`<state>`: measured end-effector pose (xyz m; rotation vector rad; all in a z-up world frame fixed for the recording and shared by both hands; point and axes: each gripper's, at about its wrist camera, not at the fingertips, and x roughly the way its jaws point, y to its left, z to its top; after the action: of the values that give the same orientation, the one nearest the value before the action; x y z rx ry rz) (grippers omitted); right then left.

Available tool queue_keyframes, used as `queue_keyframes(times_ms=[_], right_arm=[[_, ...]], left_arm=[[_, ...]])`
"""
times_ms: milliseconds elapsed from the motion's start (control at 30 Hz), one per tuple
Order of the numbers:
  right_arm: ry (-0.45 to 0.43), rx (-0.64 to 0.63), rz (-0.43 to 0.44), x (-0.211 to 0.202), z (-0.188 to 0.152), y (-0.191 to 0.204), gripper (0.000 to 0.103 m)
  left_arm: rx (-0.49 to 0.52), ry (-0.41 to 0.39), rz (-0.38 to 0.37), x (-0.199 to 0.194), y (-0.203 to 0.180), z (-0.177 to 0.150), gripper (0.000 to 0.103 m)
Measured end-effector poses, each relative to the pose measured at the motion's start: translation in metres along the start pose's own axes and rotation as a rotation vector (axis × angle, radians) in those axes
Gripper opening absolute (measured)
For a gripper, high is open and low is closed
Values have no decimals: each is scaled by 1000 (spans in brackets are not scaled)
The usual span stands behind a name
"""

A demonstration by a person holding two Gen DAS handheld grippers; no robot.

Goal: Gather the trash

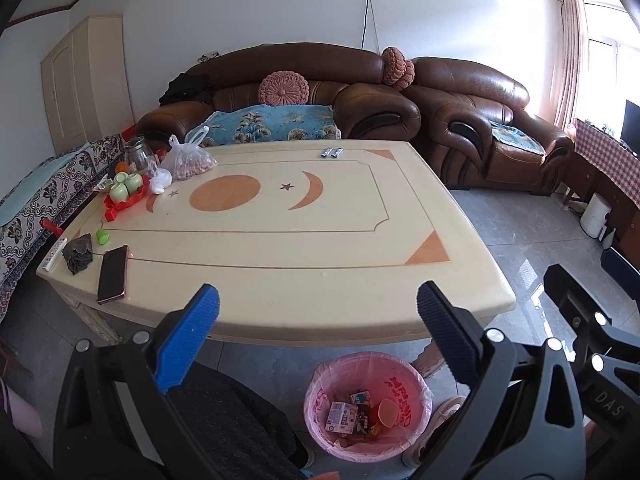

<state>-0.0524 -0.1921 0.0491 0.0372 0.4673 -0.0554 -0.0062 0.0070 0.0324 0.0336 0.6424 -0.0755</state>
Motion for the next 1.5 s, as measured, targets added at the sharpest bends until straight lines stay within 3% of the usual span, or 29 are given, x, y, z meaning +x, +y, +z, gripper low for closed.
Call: queue_keyframes(times_ms=[1033,1500], right_arm=[[2,-11,-7,0,-1,5,96],[-27,-23,-29,-8,-5,9,96]], left_arm=[[7,-12,-3,-2,0,-1,97],[-47,40,-161,0,13,1,97]])
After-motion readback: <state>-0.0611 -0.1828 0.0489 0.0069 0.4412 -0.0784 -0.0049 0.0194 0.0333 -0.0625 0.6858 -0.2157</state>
